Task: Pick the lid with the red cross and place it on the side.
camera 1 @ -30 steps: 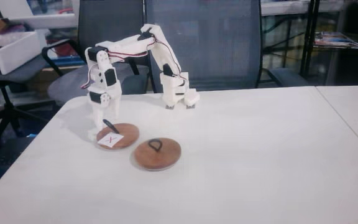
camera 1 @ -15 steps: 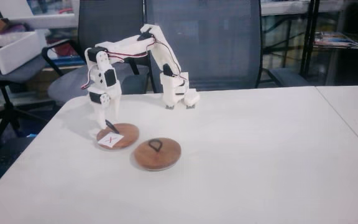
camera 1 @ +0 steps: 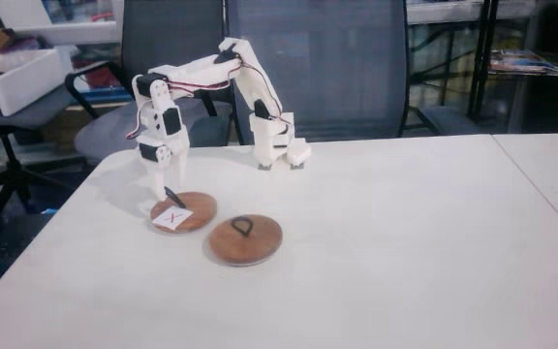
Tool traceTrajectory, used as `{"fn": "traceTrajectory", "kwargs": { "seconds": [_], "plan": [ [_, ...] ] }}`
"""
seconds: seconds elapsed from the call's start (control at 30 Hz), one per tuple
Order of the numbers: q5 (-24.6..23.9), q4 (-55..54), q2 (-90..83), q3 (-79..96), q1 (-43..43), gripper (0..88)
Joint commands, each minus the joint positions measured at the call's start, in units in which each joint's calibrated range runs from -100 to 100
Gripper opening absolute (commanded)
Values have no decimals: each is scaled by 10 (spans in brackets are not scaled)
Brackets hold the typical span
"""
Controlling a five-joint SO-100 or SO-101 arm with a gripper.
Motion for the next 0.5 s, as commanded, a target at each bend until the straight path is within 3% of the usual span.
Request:
{"fn": "traceTrajectory", "kwargs": {
  "seconds": [0.0,0.47],
  "plan": [
    [-1,2,-3,-17,-1,172],
    [-1,-2,9,-17,-1,172]
  ]
}}
